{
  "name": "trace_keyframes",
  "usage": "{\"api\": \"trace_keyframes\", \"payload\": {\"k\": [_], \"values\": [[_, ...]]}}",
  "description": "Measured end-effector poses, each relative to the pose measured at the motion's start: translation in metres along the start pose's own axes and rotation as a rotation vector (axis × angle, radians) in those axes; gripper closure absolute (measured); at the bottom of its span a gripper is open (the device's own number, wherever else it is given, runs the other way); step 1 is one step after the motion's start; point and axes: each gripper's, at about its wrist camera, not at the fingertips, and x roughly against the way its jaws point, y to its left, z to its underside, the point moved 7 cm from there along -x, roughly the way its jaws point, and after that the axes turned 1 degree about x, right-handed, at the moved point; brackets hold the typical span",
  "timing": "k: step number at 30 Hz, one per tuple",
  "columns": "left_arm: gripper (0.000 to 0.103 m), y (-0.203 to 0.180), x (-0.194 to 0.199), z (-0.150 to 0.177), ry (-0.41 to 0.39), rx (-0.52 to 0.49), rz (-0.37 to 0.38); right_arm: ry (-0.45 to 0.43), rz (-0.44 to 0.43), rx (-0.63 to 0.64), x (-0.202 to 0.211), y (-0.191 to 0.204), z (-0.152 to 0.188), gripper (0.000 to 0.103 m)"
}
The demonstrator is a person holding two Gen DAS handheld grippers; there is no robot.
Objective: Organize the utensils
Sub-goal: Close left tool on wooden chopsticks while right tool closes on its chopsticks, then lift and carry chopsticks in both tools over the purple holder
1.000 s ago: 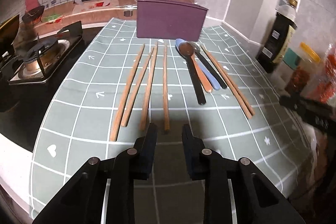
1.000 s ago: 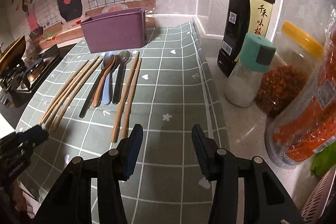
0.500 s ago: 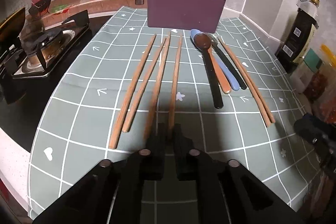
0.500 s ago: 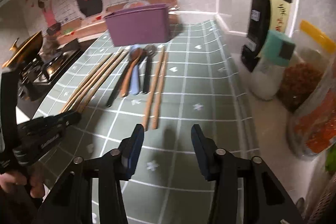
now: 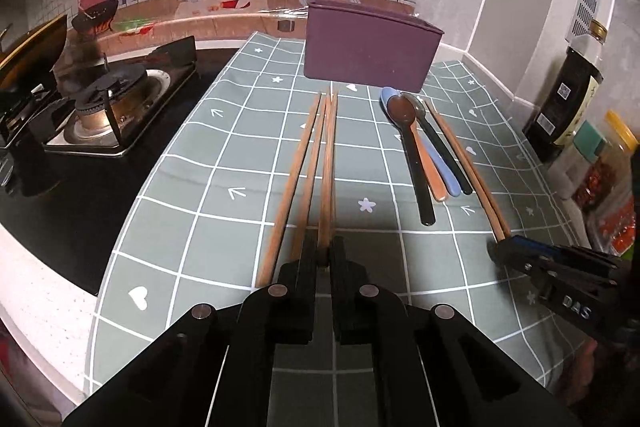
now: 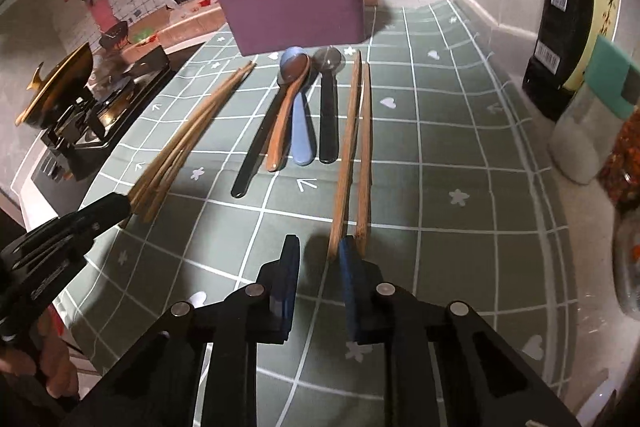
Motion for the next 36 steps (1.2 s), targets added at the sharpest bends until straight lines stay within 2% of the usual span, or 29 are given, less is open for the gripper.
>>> {"api": "trace_keyframes", "payload": {"k": [6, 9, 11, 18, 24, 28, 36], "values": [[0.097, -0.002, 0.007, -0.002, -0.02, -0.028, 0.003, 0.004, 0.073, 0.034, -0.007, 0.0, -0.005, 0.084], [0.097, -0.006, 0.012, -0.006, -0.041, -0.052, -0.002, 0.008, 0.084, 0.047, -0.009, -0.001, -0.007, 0.094], [0.097, -0.008, 0.017, -0.011, -0.058, -0.066, -0.004, 0.006, 0.071, 0.047, -0.007, -0.001, -0.009, 0.096], [0.097, -0.016, 0.047, -0.044, -0.151, -0.126, -0.005, -0.091, 0.093, 0.086, 0.032, 0.0, -0.03, 0.096], [0.097, -0.017, 0.07, -0.093, -0.226, -0.129, 0.015, -0.208, 0.099, 0.108, 0.078, 0.0, -0.07, 0.097], [0.097, -0.018, 0.079, -0.131, -0.278, -0.161, 0.015, -0.281, 0.111, 0.121, 0.102, -0.001, -0.109, 0.097], [0.097, -0.016, 0.087, -0.213, -0.304, -0.14, 0.061, -0.383, 0.134, 0.134, 0.138, -0.001, -0.199, 0.097]]}}
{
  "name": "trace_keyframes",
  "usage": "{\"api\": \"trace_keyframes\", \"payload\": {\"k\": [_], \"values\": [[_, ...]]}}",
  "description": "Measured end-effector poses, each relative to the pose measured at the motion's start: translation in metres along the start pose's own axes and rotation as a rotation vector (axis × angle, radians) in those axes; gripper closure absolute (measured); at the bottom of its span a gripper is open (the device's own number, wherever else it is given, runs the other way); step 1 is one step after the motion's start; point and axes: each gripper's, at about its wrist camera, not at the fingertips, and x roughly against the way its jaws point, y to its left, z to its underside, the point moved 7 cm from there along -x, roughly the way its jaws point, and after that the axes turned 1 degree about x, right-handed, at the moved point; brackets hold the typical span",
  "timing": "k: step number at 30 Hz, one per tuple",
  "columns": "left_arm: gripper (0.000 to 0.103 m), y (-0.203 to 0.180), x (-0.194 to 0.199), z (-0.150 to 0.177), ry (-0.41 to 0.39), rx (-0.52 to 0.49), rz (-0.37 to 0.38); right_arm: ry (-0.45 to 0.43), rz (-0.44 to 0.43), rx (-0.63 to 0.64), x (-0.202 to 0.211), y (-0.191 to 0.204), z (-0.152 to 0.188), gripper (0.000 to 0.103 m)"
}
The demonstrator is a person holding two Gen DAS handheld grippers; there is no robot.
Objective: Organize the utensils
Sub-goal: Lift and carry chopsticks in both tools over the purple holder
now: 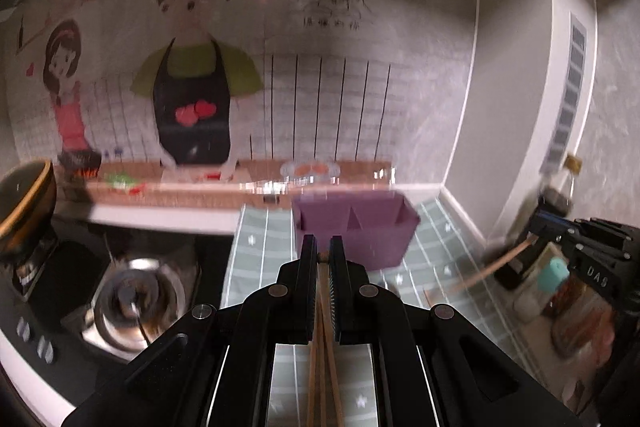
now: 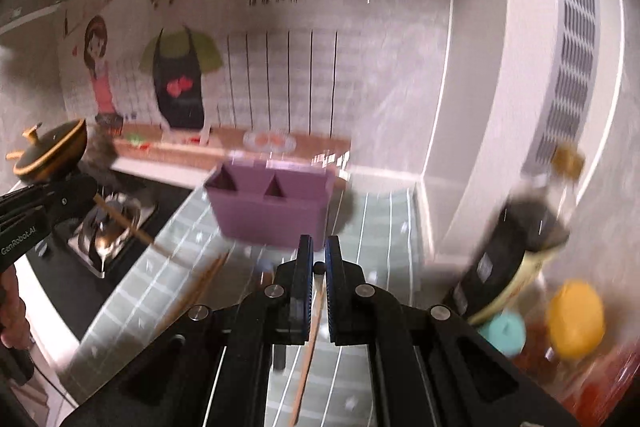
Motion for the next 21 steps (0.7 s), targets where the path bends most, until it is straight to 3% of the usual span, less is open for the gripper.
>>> {"api": "trace_keyframes", "payload": {"k": [12, 16, 21], "values": [[0.097, -0.008, 0.032, -0.156, -0.184, -0.035, 0.101, -0.169, 0.017, 0.078, 0.055, 0.006, -0.174, 0.097], [0.097, -0.005, 0.029, -0.199, -0.244, -0.017, 0.12, -0.21, 0.019, 0.069, 0.058, 0.005, -0.213, 0.097], [0.097, 0.0, 0.005, -0.219, -0.278, -0.018, 0.117, -0.241, 0.001, 0.03, 0.037, 0.002, -0.235, 0.097]]}}
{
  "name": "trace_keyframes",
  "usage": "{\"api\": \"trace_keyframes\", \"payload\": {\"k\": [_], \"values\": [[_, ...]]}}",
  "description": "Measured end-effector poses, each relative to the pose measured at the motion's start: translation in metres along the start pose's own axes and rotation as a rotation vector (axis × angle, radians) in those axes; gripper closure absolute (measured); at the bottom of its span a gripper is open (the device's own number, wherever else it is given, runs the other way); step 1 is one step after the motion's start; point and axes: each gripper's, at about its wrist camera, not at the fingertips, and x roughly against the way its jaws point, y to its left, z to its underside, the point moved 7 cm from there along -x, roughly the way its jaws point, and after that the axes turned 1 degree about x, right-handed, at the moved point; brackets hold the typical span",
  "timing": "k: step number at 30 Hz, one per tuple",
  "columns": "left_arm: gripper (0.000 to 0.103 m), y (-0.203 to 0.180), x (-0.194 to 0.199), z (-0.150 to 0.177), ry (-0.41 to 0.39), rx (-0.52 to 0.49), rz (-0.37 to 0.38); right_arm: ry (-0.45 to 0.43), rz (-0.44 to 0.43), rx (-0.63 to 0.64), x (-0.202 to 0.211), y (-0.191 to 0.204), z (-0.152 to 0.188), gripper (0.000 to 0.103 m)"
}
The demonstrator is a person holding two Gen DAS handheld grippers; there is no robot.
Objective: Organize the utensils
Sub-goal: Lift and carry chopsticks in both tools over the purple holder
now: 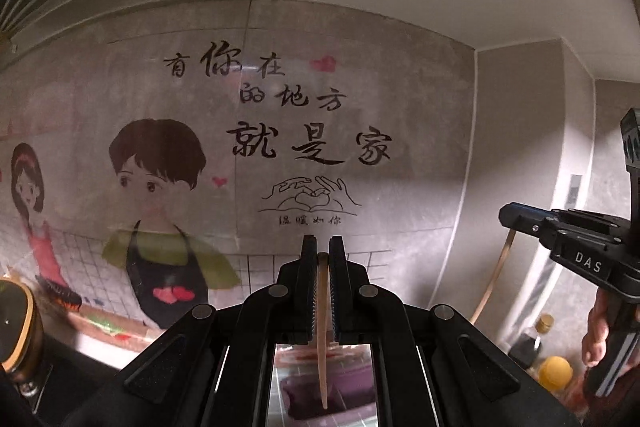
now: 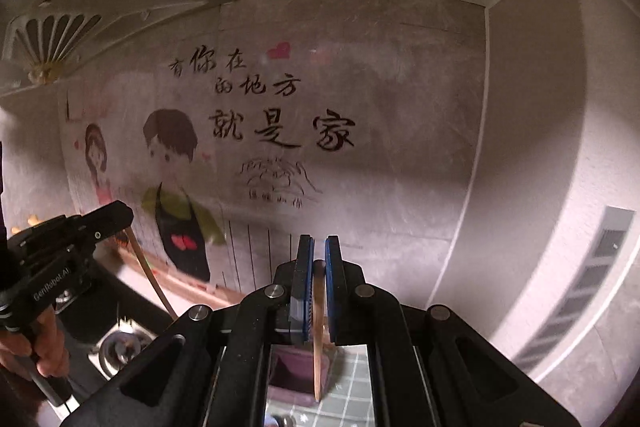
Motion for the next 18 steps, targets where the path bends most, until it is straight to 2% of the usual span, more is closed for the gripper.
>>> {"api": "trace_keyframes", "payload": {"k": [5, 7, 13, 18], "values": [[0.097, -0.002, -0.038, 0.025, 0.026, -0.037, -0.009, 0.022, 0.022, -0.027, -0.044, 0.0, 0.021, 0.097], [0.097, -0.001, -0.056, 0.04, 0.06, -0.046, -0.009, 0.04, 0.013, -0.047, -0.061, -0.001, 0.034, 0.097], [0.097, 0.012, -0.102, 0.095, 0.172, 0.0, -0.024, 0.153, -0.019, -0.091, -0.117, -0.002, 0.081, 0.097], [0.097, 0.024, -0.13, 0.135, 0.278, 0.059, -0.021, 0.242, -0.03, -0.1, -0.145, -0.001, 0.118, 0.097]]}}
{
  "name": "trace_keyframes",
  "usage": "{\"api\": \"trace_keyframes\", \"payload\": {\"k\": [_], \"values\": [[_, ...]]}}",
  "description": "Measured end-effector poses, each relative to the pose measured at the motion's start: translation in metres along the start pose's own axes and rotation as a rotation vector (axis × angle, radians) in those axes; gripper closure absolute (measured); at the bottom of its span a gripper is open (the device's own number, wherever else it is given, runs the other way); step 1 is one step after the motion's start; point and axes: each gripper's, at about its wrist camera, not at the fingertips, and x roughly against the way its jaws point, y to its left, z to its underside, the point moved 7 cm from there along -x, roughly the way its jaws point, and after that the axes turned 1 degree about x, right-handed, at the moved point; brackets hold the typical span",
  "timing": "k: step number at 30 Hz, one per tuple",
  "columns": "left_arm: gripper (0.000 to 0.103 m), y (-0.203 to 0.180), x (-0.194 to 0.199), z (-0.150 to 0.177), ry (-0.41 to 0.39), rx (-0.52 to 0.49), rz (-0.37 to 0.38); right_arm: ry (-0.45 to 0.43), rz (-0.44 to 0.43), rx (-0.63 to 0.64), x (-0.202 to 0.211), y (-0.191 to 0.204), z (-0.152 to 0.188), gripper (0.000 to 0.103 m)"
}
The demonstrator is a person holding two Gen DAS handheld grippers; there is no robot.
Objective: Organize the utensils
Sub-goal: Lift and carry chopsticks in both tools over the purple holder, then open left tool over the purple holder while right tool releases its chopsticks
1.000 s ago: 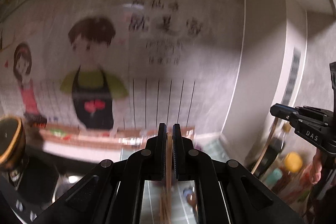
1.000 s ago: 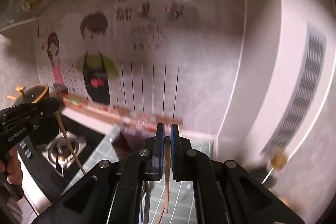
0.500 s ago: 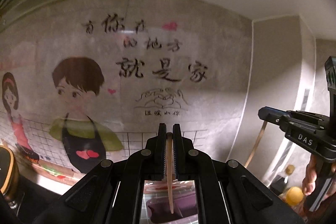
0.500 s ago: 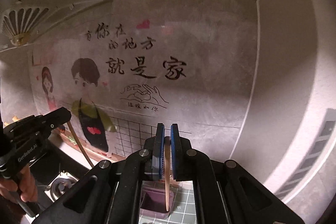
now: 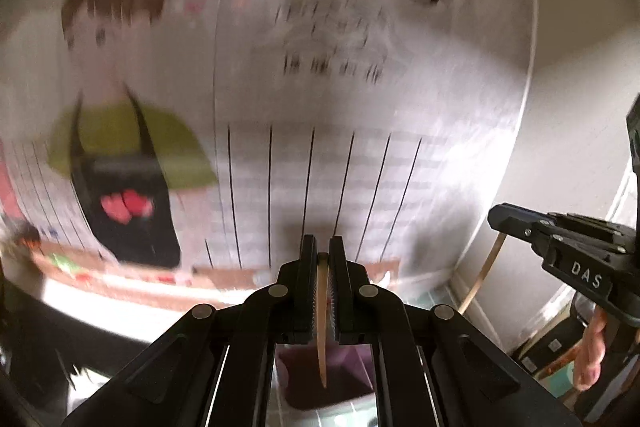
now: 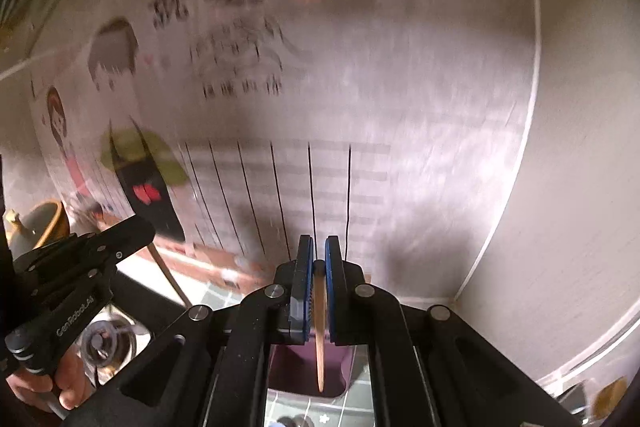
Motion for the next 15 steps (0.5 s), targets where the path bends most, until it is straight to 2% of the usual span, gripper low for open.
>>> {"api": "trace_keyframes", "payload": {"k": [5, 8, 15], "values": [[0.097, 0.007, -0.024, 0.026, 0.078, 0.032, 0.005, 0.078, -0.01, -0.009, -0.025, -0.003, 0.029, 0.097], [0.097, 0.009, -0.027, 0.034, 0.085, 0.039, 0.011, 0.113, -0.019, -0.011, -0.037, -0.005, 0.041, 0.097], [0.095, 0.015, -0.034, 0.043, 0.137, 0.08, 0.03, 0.135, -0.005, 0.016, -0.045, -0.009, 0.053, 0.096]]}}
